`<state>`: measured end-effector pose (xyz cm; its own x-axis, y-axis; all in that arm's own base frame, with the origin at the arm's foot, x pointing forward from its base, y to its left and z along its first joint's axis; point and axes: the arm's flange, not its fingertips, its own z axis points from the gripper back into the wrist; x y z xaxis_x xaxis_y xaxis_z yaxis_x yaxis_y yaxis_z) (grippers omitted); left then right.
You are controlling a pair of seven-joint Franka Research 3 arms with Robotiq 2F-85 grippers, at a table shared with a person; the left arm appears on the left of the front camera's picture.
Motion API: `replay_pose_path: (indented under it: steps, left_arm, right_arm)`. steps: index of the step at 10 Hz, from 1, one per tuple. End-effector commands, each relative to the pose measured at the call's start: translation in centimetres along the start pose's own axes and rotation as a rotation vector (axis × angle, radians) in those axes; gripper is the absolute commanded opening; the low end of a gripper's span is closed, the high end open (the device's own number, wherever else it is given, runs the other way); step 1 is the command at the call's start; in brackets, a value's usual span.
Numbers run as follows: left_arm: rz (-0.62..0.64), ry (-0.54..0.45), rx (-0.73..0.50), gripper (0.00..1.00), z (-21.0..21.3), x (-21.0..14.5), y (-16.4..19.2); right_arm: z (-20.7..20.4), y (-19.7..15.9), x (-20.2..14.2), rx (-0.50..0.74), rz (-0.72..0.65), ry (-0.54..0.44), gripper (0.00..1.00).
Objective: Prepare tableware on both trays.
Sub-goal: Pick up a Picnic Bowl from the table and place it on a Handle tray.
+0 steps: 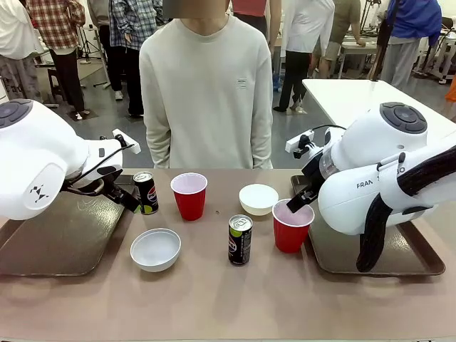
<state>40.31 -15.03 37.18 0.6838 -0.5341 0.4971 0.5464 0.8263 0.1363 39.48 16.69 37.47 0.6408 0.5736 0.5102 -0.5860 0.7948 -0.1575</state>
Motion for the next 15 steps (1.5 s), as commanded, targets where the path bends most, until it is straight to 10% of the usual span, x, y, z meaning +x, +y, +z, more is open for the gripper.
replay_pose_path:
  steps: [1,7,15]
  left_arm:
    - [0.0,0.0,0.0,1.0,0.0,0.0,0.0]
    - [0.0,0.0,0.0,1.0,0.0,0.0,0.0]
    - [-0.046,0.213,-0.305,1.0,14.8,-14.2,0.4]
  right_arm:
    - [0.0,0.0,0.0,0.0,0.0,0.0,1.0]
    - [0.0,0.0,0.0,0.0,0.0,0.0,1.0]
    - [14.9,11.2,-6.3,-0.076,-0.085,0.385,1.0]
